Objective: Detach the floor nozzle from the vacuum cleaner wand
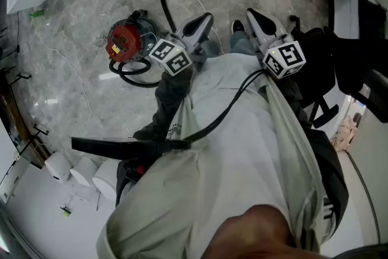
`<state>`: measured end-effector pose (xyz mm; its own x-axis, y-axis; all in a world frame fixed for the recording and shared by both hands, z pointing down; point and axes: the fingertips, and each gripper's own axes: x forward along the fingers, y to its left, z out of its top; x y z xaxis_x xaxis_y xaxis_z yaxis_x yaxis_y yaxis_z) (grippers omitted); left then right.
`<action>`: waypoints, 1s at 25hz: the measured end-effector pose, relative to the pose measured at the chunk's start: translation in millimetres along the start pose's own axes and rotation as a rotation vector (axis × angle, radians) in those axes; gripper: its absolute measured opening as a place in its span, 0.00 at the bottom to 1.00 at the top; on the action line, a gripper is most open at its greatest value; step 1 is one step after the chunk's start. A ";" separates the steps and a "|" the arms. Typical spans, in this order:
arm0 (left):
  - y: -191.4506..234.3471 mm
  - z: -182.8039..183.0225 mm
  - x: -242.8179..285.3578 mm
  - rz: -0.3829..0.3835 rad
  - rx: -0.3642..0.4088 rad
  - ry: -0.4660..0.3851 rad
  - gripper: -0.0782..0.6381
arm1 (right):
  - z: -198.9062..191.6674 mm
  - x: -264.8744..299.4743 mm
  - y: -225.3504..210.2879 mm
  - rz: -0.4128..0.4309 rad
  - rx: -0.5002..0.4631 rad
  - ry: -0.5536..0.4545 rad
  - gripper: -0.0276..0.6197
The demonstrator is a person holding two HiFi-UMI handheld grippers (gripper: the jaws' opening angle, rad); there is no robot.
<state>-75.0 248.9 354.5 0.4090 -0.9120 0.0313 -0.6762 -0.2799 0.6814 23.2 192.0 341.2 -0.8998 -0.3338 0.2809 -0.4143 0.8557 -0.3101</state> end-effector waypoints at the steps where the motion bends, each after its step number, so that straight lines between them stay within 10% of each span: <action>1: -0.7 0.3 -0.7 -0.002 0.003 0.004 0.11 | -0.5 -0.4 0.6 -0.003 0.002 -0.001 0.04; 12: -5.1 -5.5 -12.3 -0.022 -0.004 0.024 0.11 | -5.8 -4.9 14.7 -0.010 0.013 -0.027 0.04; 18: -1.5 -6.1 -21.6 -0.027 0.022 0.037 0.11 | -1.7 3.8 46.6 0.082 -0.264 0.043 0.04; 25: 6.9 -11.3 -13.4 -0.046 0.038 0.080 0.11 | -11.1 1.7 25.4 -0.077 -0.369 0.104 0.04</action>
<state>-78.3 262.7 367.1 0.4870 -0.8714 0.0598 -0.6776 -0.3337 0.6554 12.7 217.6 343.9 -0.8416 -0.3768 0.3869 -0.3856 0.9208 0.0581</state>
